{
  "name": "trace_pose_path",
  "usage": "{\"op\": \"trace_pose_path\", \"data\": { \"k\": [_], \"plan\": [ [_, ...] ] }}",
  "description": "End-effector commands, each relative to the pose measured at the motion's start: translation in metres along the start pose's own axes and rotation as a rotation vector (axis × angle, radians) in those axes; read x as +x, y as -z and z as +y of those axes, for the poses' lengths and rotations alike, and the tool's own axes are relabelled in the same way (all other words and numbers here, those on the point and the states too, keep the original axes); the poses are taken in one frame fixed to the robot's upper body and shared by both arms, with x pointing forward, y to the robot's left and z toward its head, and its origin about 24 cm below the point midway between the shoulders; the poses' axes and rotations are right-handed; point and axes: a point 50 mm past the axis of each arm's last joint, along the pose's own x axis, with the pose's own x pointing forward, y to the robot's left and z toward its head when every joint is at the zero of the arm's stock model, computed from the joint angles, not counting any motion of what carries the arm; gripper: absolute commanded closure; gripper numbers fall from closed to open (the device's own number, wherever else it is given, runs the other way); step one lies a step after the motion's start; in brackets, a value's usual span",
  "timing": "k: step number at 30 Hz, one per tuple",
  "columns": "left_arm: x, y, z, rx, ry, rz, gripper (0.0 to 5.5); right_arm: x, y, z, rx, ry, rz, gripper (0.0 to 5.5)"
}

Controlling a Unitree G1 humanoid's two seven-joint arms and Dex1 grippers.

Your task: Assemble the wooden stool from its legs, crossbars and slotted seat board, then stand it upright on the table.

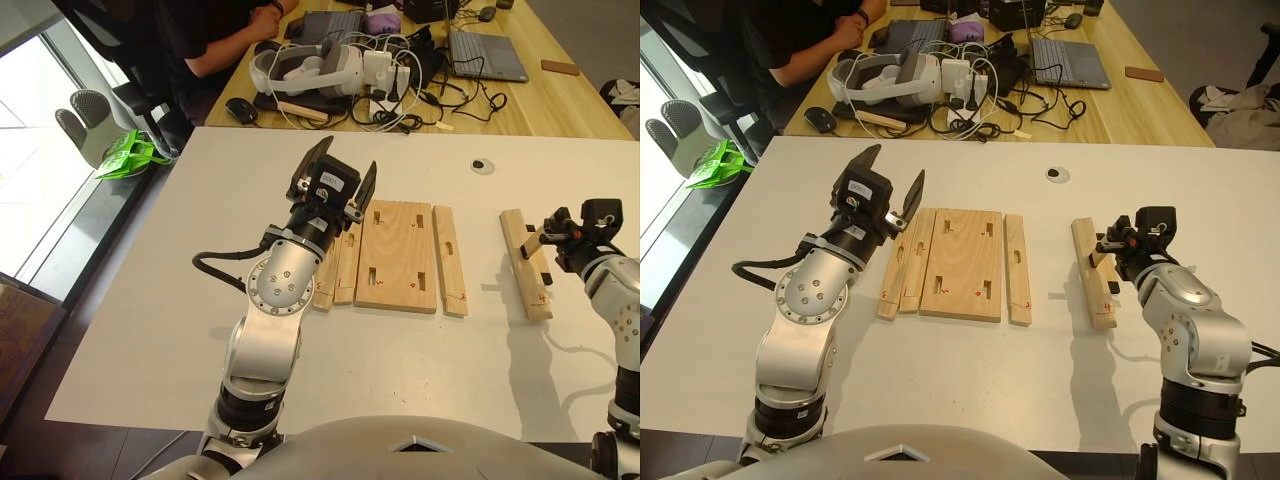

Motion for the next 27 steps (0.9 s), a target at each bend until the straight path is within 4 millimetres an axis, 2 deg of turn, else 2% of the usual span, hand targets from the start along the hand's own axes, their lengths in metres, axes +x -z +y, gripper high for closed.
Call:
{"op": "trace_pose_path", "data": {
  "k": [1,6,7,12,16,18,23,27],
  "plan": [
    [0.002,-0.001,0.002,0.007,-0.006,0.003,2.25,0.006,0.017,0.0,-0.016,-0.014,0.095,5.11],
    [0.002,-0.001,0.001,0.011,-0.009,0.002,2.25,0.01,0.005,0.003,0.003,-0.025,0.02,5.11],
    [0.002,0.0,0.001,0.011,-0.01,0.002,2.25,0.011,0.003,0.003,0.005,-0.026,0.01,4.75],
    [0.001,0.0,0.001,0.011,-0.017,0.003,2.25,0.011,-0.011,0.007,0.046,-0.053,-0.081,4.03],
    [0.001,0.0,0.001,0.011,-0.017,0.002,2.25,0.008,-0.029,0.012,0.1,-0.087,-0.19,3.86],
    [0.0,0.0,0.001,0.01,-0.019,0.003,2.25,0.004,-0.043,0.014,0.089,-0.1,-0.277,3.86],
    [0.0,0.001,0.0,0.006,-0.028,0.005,2.25,-0.011,-0.101,0.032,0.056,-0.155,-0.559,3.86],
    [0.001,0.001,-0.001,0.005,-0.017,-0.001,2.25,-0.008,-0.119,0.044,0.028,-0.177,-0.621,3.86]
  ]
}}
